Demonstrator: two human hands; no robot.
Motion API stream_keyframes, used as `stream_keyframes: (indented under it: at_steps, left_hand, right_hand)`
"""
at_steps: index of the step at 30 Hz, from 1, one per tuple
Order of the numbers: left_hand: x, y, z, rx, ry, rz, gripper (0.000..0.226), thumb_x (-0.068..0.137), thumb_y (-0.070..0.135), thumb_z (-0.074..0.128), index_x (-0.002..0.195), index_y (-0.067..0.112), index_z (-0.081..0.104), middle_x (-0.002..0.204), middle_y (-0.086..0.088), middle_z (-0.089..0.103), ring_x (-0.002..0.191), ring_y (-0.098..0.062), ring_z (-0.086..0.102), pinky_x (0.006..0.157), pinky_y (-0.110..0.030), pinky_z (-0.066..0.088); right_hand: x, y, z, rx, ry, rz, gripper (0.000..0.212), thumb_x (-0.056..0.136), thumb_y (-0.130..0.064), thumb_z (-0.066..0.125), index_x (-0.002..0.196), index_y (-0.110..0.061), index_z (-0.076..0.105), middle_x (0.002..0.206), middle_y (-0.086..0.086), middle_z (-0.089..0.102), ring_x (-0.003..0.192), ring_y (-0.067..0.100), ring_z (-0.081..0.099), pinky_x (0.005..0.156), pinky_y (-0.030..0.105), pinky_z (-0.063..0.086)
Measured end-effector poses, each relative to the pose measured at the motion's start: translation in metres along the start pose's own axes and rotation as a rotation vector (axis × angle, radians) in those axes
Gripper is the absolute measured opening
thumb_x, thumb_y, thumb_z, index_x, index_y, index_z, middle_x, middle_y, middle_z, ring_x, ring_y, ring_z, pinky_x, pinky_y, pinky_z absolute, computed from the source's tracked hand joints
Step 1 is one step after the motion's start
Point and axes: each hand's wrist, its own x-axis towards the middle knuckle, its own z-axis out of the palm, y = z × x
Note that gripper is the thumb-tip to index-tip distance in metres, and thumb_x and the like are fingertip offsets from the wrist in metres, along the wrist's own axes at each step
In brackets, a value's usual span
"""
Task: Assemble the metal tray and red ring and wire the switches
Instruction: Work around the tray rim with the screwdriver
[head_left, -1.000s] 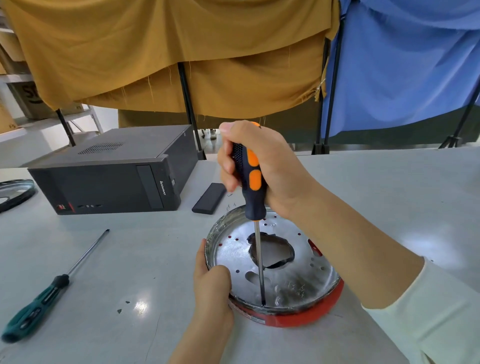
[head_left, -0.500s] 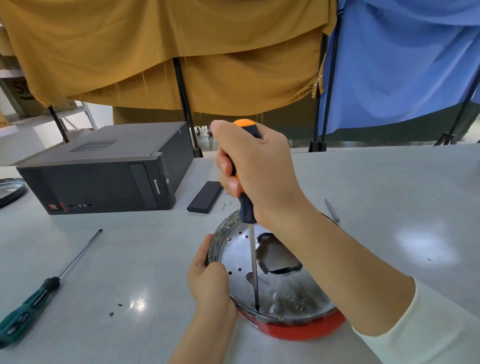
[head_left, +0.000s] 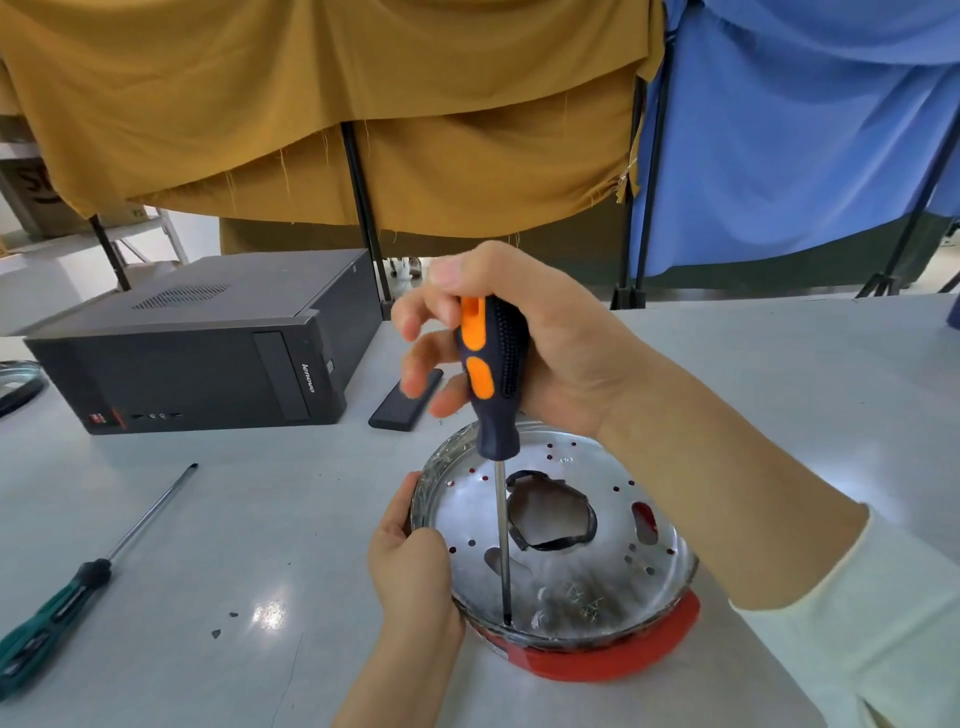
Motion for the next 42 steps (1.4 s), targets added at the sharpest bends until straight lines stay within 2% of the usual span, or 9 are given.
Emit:
stream_keyframes:
  at_steps: [4, 10, 14, 19, 25, 32, 37, 39, 42]
  left_hand:
    - [-0.002, -0.001, -0.001, -0.019, 0.017, 0.005, 0.076, 0.074, -0.024, 0.025, 0.124, 0.021, 0.061, 0.068, 0.004, 0.073, 0.061, -0.025, 0.053, 0.055, -0.030, 0.044]
    - [-0.002, -0.001, -0.002, -0.008, 0.035, 0.008, 0.075, 0.074, -0.023, 0.026, 0.122, 0.021, 0.063, 0.067, 0.009, 0.074, 0.057, -0.021, 0.056, 0.054, -0.028, 0.046]
    - [-0.003, 0.003, -0.003, 0.029, 0.024, 0.028, 0.075, 0.074, -0.023, 0.026, 0.126, 0.018, 0.062, 0.096, -0.006, 0.074, 0.066, -0.023, 0.065, 0.058, -0.031, 0.052]
    - [-0.005, 0.007, -0.004, 0.069, 0.001, 0.030, 0.077, 0.074, -0.023, 0.025, 0.129, 0.019, 0.058, 0.109, -0.010, 0.070, 0.094, -0.041, 0.068, 0.081, -0.050, 0.054]
    - [0.003, 0.006, -0.009, 0.111, -0.063, -0.006, 0.077, 0.072, -0.023, 0.025, 0.124, 0.021, 0.061, 0.091, -0.001, 0.073, 0.062, -0.020, 0.062, 0.051, -0.025, 0.048]
    - [0.013, 0.006, -0.009, 0.226, -0.219, -0.032, 0.079, 0.068, -0.018, 0.031, 0.128, 0.024, 0.061, 0.099, -0.001, 0.070, 0.088, -0.023, 0.055, 0.078, -0.039, 0.042]
    - [0.009, 0.007, -0.014, 0.334, -0.339, -0.028, 0.073, 0.080, -0.009, 0.042, 0.139, 0.034, 0.047, 0.130, 0.005, 0.061, 0.117, -0.019, 0.058, 0.107, -0.045, 0.043]
    - [0.006, 0.004, -0.019, 0.337, -0.363, -0.026, 0.067, 0.084, -0.004, 0.048, 0.139, 0.034, 0.046, 0.130, 0.009, 0.061, 0.116, -0.015, 0.059, 0.106, -0.041, 0.044]
    - [-0.002, -0.003, -0.025, 0.290, -0.408, -0.019, 0.049, 0.085, -0.001, 0.050, 0.123, 0.028, 0.060, 0.112, 0.001, 0.072, 0.102, -0.017, 0.068, 0.087, -0.033, 0.052]
  right_hand:
    - [0.004, 0.006, 0.004, 0.034, 0.095, -0.033, 0.031, 0.091, -0.017, 0.042, 0.060, -0.013, 0.041, 0.047, -0.003, 0.041, 0.033, 0.009, 0.032, 0.039, 0.017, 0.029]
    - [0.004, 0.019, 0.019, -0.031, 0.451, -0.231, 0.032, 0.087, -0.007, 0.047, 0.056, -0.014, 0.041, 0.049, 0.004, 0.038, 0.036, 0.012, 0.029, 0.039, 0.016, 0.026]
    - [0.003, 0.022, 0.019, -0.078, 0.662, -0.302, 0.032, 0.087, -0.007, 0.051, 0.058, -0.012, 0.039, 0.057, 0.012, 0.034, 0.042, 0.016, 0.029, 0.039, 0.018, 0.027]
    - [0.003, 0.020, 0.024, -0.129, 0.573, -0.307, 0.033, 0.091, -0.006, 0.051, 0.059, -0.007, 0.040, 0.056, 0.015, 0.038, 0.039, 0.019, 0.031, 0.038, 0.018, 0.026]
    - [0.007, 0.017, 0.022, -0.063, 0.435, -0.239, 0.034, 0.088, -0.002, 0.048, 0.057, -0.012, 0.039, 0.048, 0.006, 0.037, 0.032, 0.012, 0.032, 0.038, 0.014, 0.029]
    - [0.013, 0.015, 0.022, -0.065, 0.267, -0.188, 0.035, 0.092, -0.002, 0.045, 0.058, -0.008, 0.039, 0.041, -0.001, 0.043, 0.029, 0.011, 0.036, 0.038, 0.013, 0.031]
    - [0.013, 0.016, 0.021, -0.068, 0.243, -0.194, 0.037, 0.097, -0.006, 0.046, 0.061, -0.008, 0.041, 0.043, -0.002, 0.046, 0.029, 0.011, 0.039, 0.038, 0.014, 0.033]
    - [0.012, 0.016, 0.020, -0.126, 0.280, -0.214, 0.037, 0.097, -0.010, 0.048, 0.060, -0.008, 0.042, 0.045, 0.000, 0.046, 0.031, 0.013, 0.039, 0.039, 0.017, 0.034]
    - [0.010, 0.015, 0.018, -0.166, 0.322, -0.225, 0.032, 0.096, -0.017, 0.054, 0.066, -0.009, 0.047, 0.052, 0.003, 0.050, 0.036, 0.017, 0.045, 0.043, 0.023, 0.038]
